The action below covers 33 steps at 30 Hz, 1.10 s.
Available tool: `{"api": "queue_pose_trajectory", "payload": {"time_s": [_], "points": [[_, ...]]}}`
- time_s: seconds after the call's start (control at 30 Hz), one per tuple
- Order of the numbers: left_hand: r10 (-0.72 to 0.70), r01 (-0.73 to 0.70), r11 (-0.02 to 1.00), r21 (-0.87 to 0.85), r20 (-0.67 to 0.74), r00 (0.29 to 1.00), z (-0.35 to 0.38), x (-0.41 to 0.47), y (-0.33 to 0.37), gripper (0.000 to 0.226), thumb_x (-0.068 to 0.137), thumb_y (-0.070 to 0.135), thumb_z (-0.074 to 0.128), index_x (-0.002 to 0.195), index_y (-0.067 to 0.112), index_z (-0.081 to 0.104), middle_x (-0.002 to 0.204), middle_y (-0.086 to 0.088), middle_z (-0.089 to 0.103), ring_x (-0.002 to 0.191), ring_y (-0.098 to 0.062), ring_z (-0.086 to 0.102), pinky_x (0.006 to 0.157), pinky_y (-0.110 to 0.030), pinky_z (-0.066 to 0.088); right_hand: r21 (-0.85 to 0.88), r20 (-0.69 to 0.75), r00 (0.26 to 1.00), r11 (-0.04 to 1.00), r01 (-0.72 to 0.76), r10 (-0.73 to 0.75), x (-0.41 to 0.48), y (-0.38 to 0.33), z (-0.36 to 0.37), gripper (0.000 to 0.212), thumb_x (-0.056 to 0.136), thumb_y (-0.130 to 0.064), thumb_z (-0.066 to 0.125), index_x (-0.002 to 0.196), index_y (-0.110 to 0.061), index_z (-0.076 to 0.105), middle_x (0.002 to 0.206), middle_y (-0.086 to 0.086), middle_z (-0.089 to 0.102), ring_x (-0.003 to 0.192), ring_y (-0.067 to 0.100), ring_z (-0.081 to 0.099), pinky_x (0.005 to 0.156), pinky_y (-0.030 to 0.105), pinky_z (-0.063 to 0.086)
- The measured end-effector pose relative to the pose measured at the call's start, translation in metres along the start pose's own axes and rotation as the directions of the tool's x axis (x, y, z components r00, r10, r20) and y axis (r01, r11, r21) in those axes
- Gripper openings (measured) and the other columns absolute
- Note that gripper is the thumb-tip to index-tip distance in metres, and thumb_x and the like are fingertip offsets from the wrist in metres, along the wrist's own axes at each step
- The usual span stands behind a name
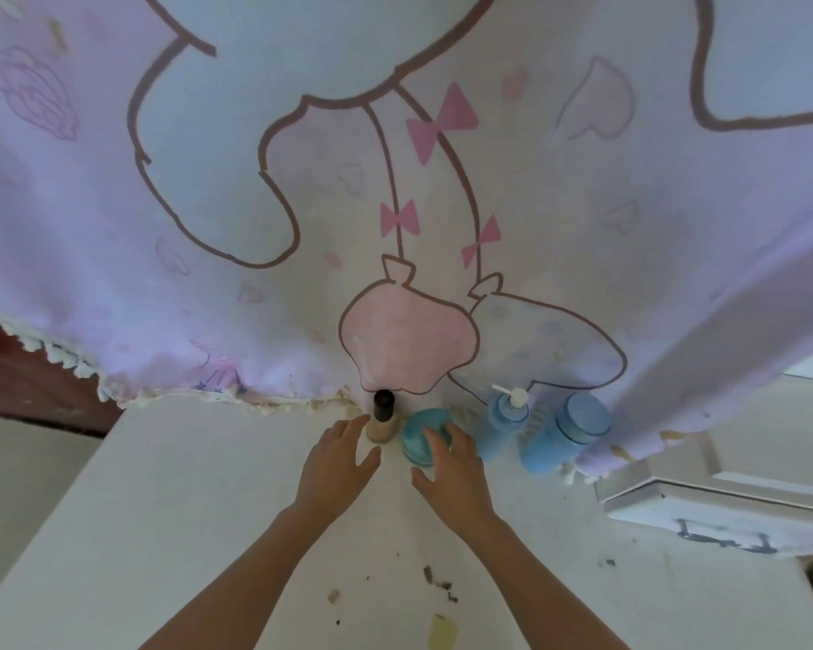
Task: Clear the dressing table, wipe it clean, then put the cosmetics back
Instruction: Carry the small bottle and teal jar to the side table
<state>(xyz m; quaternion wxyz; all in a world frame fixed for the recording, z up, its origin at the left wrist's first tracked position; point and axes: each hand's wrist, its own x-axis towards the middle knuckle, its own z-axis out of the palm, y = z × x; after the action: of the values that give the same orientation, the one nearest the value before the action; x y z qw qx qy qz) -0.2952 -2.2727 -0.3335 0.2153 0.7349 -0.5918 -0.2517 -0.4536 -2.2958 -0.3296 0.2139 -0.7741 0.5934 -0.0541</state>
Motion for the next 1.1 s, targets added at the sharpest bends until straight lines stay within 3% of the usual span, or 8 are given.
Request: {"api": "queue_pose_trajectory", "payload": {"time_s": [0.17, 0.27, 0.4, 0.53, 0.73, 0.83, 0.93, 1.1], "points": [[-0.018, 0.019, 0.999, -0.035, 0.037, 0.999, 0.012, 0.032, -0.001, 0.047, 0.087, 0.026, 0.057, 0.131, 0.016, 0.044, 0.126, -0.004, 0.053, 0.113, -0.021, 0.049, 0.090, -0.027, 0.041, -0.016, -0.047, 0.999, 1.000, 0.019, -0.020, 0.027, 0.000, 0.006, 0.057, 0.076, -0.023, 0.069, 0.128, -0.012, 0.047, 0.137, 0.018, 0.039, 0.121, 0.039, 0.042, 0.094, 0.041, 0.042], [-0.051, 0.056, 0.997, -0.060, 0.075, 0.996, 0.022, 0.045, -0.003, 0.047, 0.083, 0.026, 0.062, 0.126, 0.015, 0.047, 0.121, -0.005, 0.056, 0.110, -0.022, 0.051, 0.087, -0.029, 0.043, 0.034, -0.050, 0.999, 0.999, 0.016, -0.014, 0.040, 0.005, 0.015, 0.075, 0.047, -0.022, 0.087, 0.114, -0.014, 0.053, 0.114, 0.020, 0.057, 0.094, 0.039, 0.061, 0.069, 0.038, 0.054], [-0.079, 0.087, 0.991, -0.107, 0.075, 0.994, 0.032, 0.057, -0.003, 0.033, 0.079, 0.023, 0.064, 0.108, 0.010, 0.054, 0.108, -0.007, 0.061, 0.101, -0.025, 0.055, 0.077, -0.032, 0.045, 0.101, -0.018, 1.000, 0.995, 0.007, -0.005, 0.045, 0.005, 0.021, 0.061, 0.074, -0.017, 0.069, 0.130, -0.017, 0.045, 0.134, 0.019, 0.038, 0.119, 0.038, 0.039, 0.094, 0.039, 0.040], [-0.061, 0.065, 0.995, -0.074, 0.060, 0.996, 0.029, 0.057, -0.001, 0.031, 0.083, 0.028, 0.062, 0.106, 0.009, 0.055, 0.104, -0.008, 0.062, 0.095, -0.025, 0.057, 0.073, -0.033, 0.045, 0.102, 0.028, 0.999, 0.994, -0.024, 0.021, 0.047, 0.006, 0.018, 0.057, 0.083, -0.019, 0.060, 0.135, -0.024, 0.036, 0.140, 0.010, 0.025, 0.127, 0.030, 0.027, 0.103, 0.031, 0.032], [-0.047, 0.045, 0.999, 0.030, 0.039, 0.998, 0.012, 0.027, -0.005, 0.033, 0.086, 0.033, 0.057, 0.113, 0.014, 0.055, 0.110, -0.004, 0.059, 0.100, -0.022, 0.055, 0.077, -0.029, 0.043, 0.082, 0.086, 0.996, 0.997, -0.011, 0.004, 0.025, -0.001, 0.013, 0.057, 0.082, -0.019, 0.060, 0.133, -0.026, 0.037, 0.138, 0.007, 0.025, 0.124, 0.027, 0.029, 0.103, 0.027, 0.033], [-0.067, 0.066, 0.995, 0.070, 0.016, 0.998, 0.004, 0.006, -0.012, 0.031, 0.087, 0.035, 0.055, 0.109, 0.013, 0.055, 0.099, 0.000, 0.056, 0.097, -0.021, 0.055, 0.070, -0.024, 0.037, 0.092, 0.096, 0.995, 0.996, 0.016, -0.025, 0.009, -0.007, 0.011, 0.057, 0.083, -0.022, 0.061, 0.134, -0.026, 0.037, 0.138, 0.006, 0.023, 0.124, 0.025, 0.028, 0.103, 0.025, 0.032], [-0.106, 0.109, 0.992, 0.060, -0.057, 0.993, -0.009, -0.015, -0.019, 0.031, 0.087, 0.036, 0.054, 0.108, 0.012, 0.055, 0.091, 0.004, 0.048, 0.096, -0.020, 0.055, 0.069, -0.022, 0.033, 0.091, 0.103, 0.992, 0.993, 0.070, -0.079, -0.002, -0.019, 0.009, 0.057, 0.083, -0.023, 0.062, 0.134, -0.026, 0.038, 0.136, 0.005, 0.023, 0.122, 0.023, 0.028, 0.101, 0.024, 0.032], [-0.226, 0.233, 0.972, 0.005, -0.229, 0.947, -0.042, -0.061, -0.041, 0.032, 0.087, 0.037, 0.055, 0.106, 0.010, 0.057, 0.103, -0.004, 0.060, 0.095, -0.022, 0.057, 0.069, -0.025, 0.037, 0.075, 0.152, 0.959, 0.970, 0.229, -0.238, -0.009, -0.055, 0.014, 0.058, 0.082, -0.020, 0.061, 0.134, -0.027, 0.037, 0.135, 0.006, 0.024, 0.121, 0.023, 0.029, 0.101, 0.025, 0.033]]}}
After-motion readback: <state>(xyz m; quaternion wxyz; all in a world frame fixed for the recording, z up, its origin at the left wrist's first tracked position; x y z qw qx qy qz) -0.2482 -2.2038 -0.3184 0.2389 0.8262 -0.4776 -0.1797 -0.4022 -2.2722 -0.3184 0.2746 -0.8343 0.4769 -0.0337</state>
